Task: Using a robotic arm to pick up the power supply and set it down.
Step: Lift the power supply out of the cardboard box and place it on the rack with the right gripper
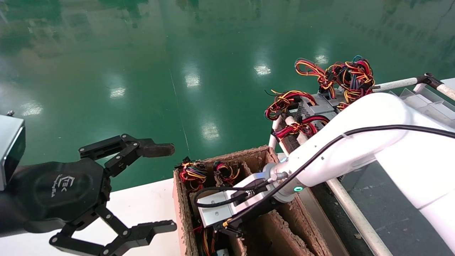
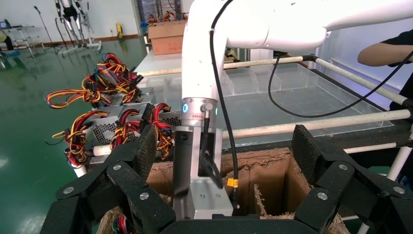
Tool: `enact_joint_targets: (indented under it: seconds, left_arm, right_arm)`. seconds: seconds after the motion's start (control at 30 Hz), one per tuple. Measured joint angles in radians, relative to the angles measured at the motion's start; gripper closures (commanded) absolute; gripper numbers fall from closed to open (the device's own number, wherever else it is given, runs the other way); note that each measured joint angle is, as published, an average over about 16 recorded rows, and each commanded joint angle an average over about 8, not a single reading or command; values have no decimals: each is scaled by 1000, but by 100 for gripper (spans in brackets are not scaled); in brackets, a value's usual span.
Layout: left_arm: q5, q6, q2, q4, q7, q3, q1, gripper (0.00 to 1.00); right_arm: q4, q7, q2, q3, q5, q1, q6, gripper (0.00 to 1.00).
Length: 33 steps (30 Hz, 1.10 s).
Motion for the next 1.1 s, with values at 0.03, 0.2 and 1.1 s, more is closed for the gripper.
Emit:
enact_joint_targets:
  seconds: [0.03,0.2,1.1]
  left_arm:
    - [0,0,0,0,0,0,0,0]
    - [0,0,0,0,0,0,0,0]
    - [0,0,0,0,0,1,0,0]
  right_arm:
    - [9,2,6,3,4,-2,0,100]
    - [59,16,42,20,25,-10,3,100]
    - [429,83,252,127,79,-38,99,100]
